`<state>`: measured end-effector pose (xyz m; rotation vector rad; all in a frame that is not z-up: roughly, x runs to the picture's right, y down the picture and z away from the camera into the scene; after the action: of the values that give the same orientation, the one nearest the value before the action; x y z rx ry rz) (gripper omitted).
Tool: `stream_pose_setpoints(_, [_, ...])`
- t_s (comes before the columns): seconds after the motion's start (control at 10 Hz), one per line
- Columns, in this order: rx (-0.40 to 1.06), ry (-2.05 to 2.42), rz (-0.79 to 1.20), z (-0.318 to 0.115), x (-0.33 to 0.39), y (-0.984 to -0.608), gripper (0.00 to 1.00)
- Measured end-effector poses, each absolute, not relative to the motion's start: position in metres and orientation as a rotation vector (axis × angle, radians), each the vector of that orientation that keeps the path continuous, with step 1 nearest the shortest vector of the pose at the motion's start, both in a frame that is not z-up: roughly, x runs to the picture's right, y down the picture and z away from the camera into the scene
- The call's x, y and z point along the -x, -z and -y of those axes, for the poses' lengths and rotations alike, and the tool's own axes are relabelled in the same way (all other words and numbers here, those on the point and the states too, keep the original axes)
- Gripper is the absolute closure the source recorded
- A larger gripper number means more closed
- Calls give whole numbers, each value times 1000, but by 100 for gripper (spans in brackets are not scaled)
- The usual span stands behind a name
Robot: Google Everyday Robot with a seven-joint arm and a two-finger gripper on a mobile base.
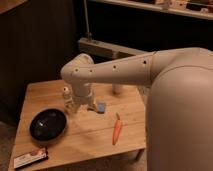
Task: Place the pepper in the ceramic bowl
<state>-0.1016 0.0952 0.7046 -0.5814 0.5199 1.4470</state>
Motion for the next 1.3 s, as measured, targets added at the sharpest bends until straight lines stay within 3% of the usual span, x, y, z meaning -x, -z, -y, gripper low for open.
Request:
stream_pose_setpoints(0.9, [578, -1486, -514, -96, 95, -707, 35])
stream_pose_setpoints(1.3, [517, -1628, -509, -88, 4, -719, 35])
